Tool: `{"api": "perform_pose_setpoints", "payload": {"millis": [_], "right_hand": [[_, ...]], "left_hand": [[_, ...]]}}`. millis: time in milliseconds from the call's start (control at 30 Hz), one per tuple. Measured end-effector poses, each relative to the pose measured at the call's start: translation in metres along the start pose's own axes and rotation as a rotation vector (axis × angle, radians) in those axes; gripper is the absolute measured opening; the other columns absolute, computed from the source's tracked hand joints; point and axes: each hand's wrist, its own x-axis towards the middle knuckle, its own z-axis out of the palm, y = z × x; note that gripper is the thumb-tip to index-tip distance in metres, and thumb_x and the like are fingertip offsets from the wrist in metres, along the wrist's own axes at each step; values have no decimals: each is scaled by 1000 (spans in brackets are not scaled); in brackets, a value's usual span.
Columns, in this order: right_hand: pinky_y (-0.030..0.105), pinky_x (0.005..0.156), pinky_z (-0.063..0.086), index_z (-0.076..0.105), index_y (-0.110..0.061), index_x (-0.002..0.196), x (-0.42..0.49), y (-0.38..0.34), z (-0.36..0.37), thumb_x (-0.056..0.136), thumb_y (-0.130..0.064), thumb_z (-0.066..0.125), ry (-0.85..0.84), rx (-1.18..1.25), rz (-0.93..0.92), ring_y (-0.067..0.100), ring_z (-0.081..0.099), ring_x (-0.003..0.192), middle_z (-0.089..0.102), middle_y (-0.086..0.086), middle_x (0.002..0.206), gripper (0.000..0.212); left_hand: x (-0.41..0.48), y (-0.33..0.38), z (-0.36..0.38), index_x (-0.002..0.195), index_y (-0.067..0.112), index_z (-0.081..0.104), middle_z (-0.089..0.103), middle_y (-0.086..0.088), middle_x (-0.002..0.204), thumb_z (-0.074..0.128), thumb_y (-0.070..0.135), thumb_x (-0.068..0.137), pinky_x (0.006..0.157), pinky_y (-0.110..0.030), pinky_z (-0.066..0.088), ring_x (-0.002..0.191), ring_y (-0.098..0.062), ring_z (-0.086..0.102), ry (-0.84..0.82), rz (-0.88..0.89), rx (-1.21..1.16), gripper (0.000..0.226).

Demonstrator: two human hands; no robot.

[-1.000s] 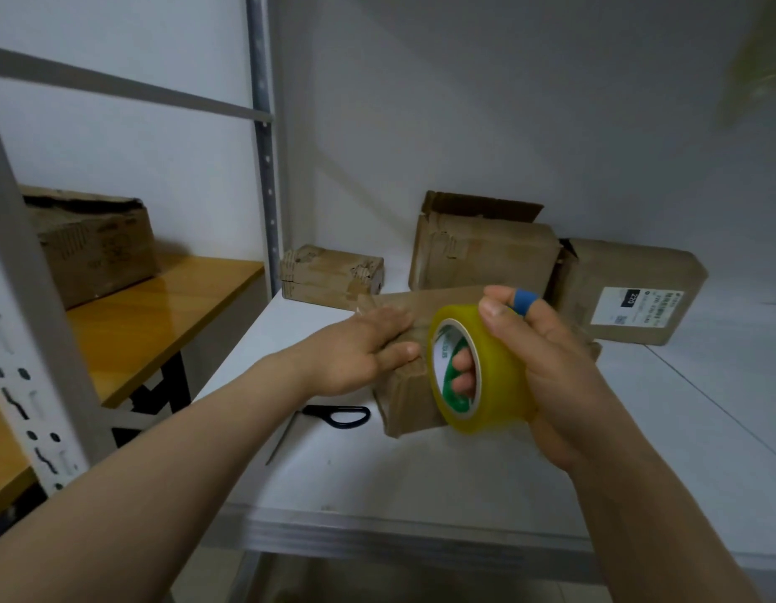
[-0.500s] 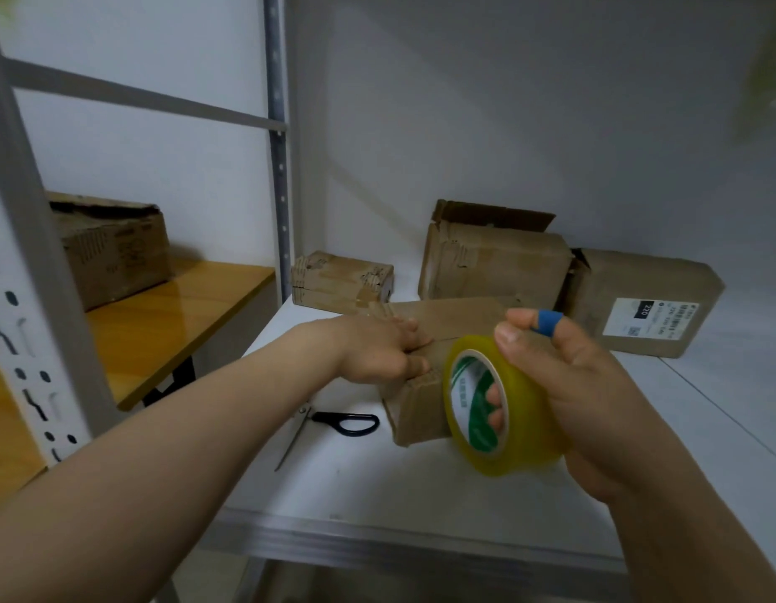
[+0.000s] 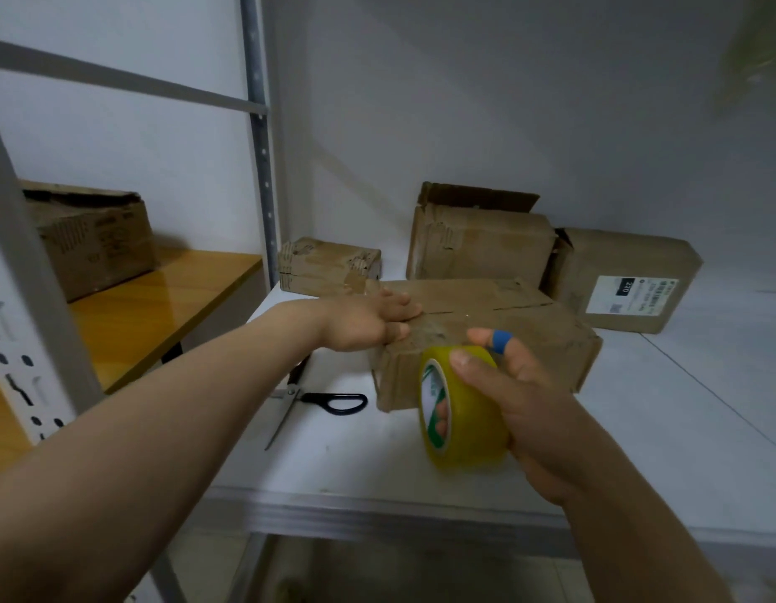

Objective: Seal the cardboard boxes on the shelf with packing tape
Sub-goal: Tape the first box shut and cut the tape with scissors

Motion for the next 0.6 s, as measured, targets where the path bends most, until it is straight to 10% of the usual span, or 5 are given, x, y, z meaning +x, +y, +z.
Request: {"api": "perform_pose_setpoints", "payload": {"millis": [167, 267, 367, 467, 600], "right_hand": [[32, 64, 60, 42, -31, 142, 1, 8, 6, 91, -25, 69, 43, 78, 7, 22, 77, 81, 72, 1, 101, 58], [41, 82, 61, 38, -35, 144, 6, 8, 4, 90, -35, 71, 61, -19, 25, 23, 74, 94, 66, 0, 119, 63], [41, 89, 54, 28, -36, 148, 1, -1, 2, 90, -58, 63, 155, -501, -11, 15, 61, 107, 57, -6, 129, 71], [25, 69, 39, 48, -30, 123, -24, -15, 17, 96, -57, 49, 426, -1023, -451, 7, 49, 92, 50, -13, 106, 39], [30, 65, 37, 63, -13, 90, -26, -19, 78, 95, -11, 60, 15, -1250, -750, 20, 60, 80, 55, 0, 80, 6]], "left_hand": [[-4, 17, -7, 142, 15, 52, 49, 0, 137, 34, 35, 98, 114, -37, 25, 129, -17, 41, 69, 93, -128, 52], [0, 19, 17, 150, 30, 44, 40, 3, 157, 32, 50, 104, 122, -44, 18, 145, -19, 32, 152, 90, -165, 52], [6, 16, 29, 160, 27, 25, 15, 5, 168, 28, 54, 106, 126, -41, -2, 155, -13, 8, 122, 56, -52, 60], [6, 16, 16, 160, 27, 23, 15, 4, 168, 30, 55, 105, 126, -43, 3, 155, -14, 11, 72, 65, -11, 62], [3, 16, 6, 161, 26, 17, 11, 3, 169, 35, 56, 104, 127, -41, 6, 155, -16, 8, -13, 76, 49, 67]]}}
